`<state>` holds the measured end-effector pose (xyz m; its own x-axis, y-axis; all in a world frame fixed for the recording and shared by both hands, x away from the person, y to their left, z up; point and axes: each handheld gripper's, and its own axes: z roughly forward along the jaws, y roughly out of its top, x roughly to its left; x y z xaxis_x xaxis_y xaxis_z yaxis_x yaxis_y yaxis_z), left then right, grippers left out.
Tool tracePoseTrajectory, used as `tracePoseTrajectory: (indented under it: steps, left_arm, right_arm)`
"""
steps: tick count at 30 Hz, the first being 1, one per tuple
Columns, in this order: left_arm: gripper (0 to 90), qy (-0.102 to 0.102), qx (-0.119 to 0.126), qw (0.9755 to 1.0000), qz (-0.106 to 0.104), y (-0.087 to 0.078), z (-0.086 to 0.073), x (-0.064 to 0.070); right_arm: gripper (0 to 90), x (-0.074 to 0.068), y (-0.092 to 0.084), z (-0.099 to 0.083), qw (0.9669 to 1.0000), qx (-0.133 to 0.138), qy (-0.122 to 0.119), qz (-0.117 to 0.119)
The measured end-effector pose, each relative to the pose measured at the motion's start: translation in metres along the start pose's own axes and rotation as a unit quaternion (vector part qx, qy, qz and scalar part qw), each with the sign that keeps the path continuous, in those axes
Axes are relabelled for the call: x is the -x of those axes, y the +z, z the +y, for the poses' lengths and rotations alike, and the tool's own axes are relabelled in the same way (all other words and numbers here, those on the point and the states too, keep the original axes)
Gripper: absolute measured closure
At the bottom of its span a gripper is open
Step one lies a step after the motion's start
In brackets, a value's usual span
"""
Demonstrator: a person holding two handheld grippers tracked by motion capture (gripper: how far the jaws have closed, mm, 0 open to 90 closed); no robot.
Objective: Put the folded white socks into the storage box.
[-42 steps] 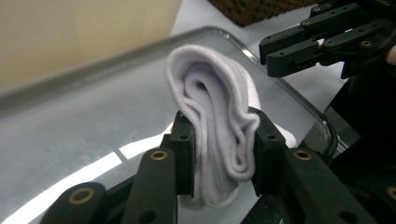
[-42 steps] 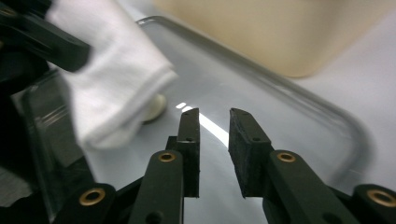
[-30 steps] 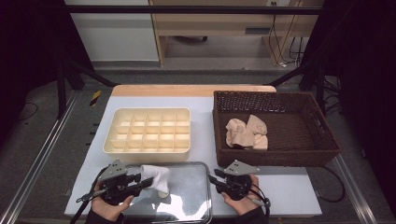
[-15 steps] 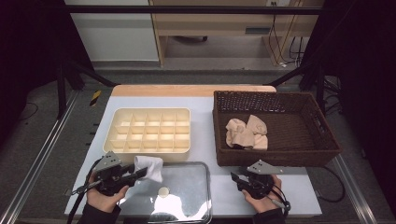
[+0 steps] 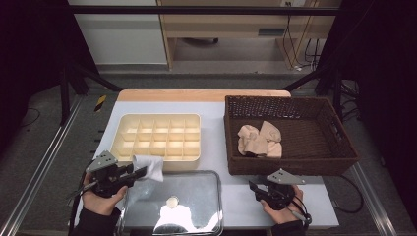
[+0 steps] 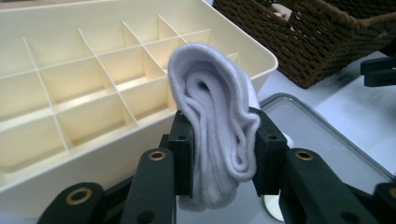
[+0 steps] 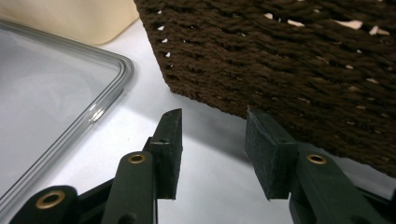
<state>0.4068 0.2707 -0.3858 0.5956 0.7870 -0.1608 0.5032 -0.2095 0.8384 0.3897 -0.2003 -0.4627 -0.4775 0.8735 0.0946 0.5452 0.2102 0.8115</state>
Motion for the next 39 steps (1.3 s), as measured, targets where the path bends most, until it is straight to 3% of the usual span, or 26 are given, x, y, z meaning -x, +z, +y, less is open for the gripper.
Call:
tracePoseTrajectory:
  steps: [11, 23, 30, 39]
  left_arm:
    - [65.4, 0.005, 0.003, 0.9998, 0.018, -0.003, 0.021, -0.016]
    - [65.4, 0.007, 0.002, 0.9994, 0.033, 0.009, 0.051, -0.036]
    - [65.5, 0.005, -0.018, 0.9985, 0.052, 0.023, 0.052, -0.052]
    - [65.8, -0.009, -0.058, 0.9954, 0.076, 0.034, 0.041, -0.075]
  right_arm:
    - [57.1, 0.000, -0.001, -0.002, 1.0000, 0.002, -0.002, -0.001]
    - [56.9, 0.000, 0.000, -0.003, 1.0000, -0.001, -0.004, 0.003]
    - [56.9, 0.000, 0.001, -0.003, 1.0000, -0.002, -0.002, 0.005]
    - [56.9, 0.000, 0.002, -0.004, 1.0000, -0.006, -0.001, 0.006]
